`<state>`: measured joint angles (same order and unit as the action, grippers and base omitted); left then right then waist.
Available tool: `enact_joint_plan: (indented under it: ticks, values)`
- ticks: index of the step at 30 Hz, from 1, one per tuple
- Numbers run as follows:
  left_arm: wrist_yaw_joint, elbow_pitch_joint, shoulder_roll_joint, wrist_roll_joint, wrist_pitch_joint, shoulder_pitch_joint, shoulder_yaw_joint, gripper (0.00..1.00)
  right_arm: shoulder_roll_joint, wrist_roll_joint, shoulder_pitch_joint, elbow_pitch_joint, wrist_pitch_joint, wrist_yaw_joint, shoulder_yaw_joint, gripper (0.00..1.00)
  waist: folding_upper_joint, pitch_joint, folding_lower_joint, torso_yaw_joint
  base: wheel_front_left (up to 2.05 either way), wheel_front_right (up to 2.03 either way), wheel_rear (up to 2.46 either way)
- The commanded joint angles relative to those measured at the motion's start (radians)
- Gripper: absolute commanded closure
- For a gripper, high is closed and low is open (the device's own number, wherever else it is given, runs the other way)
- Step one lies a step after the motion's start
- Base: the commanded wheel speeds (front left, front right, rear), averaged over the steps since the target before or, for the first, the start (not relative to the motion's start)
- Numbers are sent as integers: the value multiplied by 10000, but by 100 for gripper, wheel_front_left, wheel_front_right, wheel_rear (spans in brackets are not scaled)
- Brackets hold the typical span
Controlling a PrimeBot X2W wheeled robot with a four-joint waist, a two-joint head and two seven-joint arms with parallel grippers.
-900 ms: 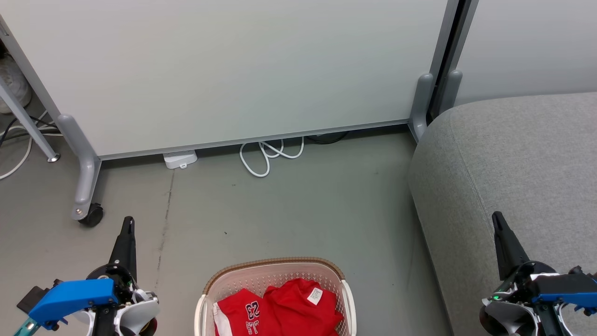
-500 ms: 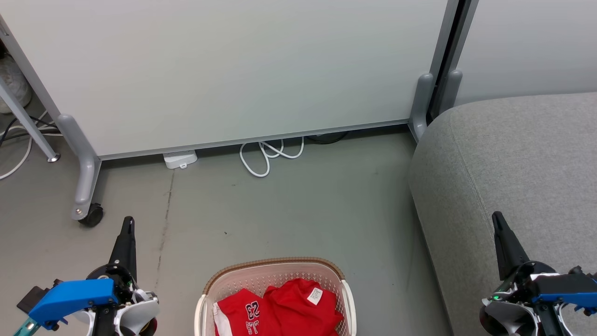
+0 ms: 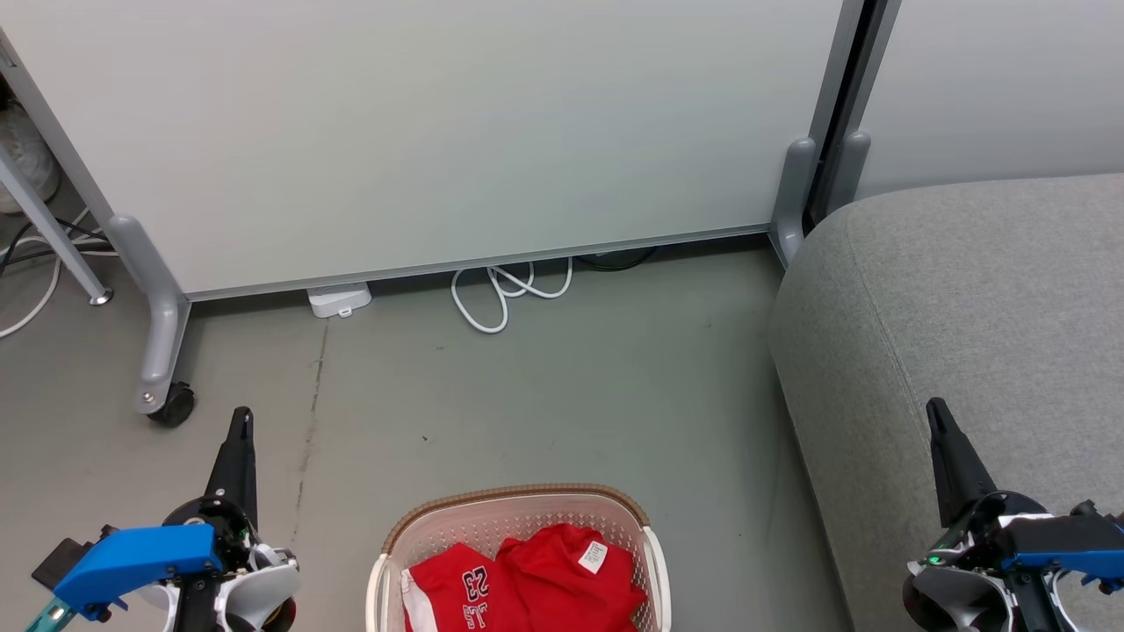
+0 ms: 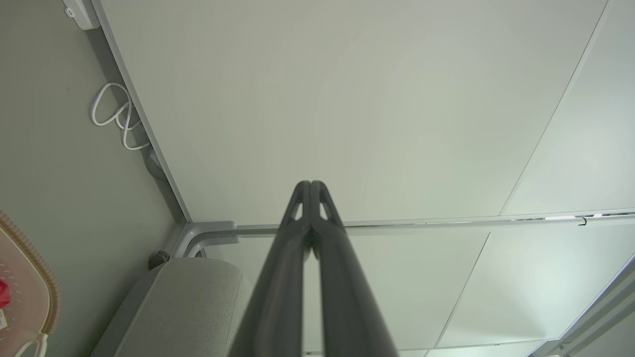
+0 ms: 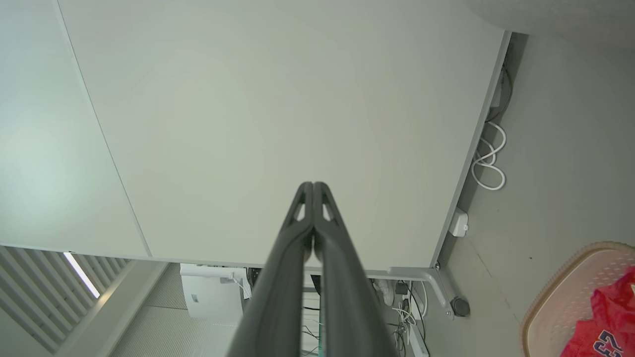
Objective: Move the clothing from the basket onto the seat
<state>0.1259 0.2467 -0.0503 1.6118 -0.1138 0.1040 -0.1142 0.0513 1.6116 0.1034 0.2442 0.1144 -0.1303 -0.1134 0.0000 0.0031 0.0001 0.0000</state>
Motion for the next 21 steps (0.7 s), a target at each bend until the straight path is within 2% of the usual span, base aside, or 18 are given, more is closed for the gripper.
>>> enact_joint_plan:
  ticks: [1, 11, 12, 21]
  values:
    - [97, -46, 3, 25, -31, 97, -9, 100, -22, 29, 113, 16, 22, -8, -9, 100, 0, 0, -1, 0, 0, 0, 0]
    - [97, -46, 3, 25, -31, 97, -9, 100, -22, 29, 113, 16, 22, -8, -9, 100, 0, 0, -1, 0, 0, 0, 0]
    - [0, 0, 0, 0, 0, 0, 0, 0, 0, -1, 0, 0, 0, 0, 0, 0, 0, 0, -1, 0, 0, 0, 0]
    - [-18, 203, 43, -289, 332, -237, 150, 0, -24, -389, -245, 224, -335, 13, 115, 0, 0, 11, -1, 16, 0, 0, 0]
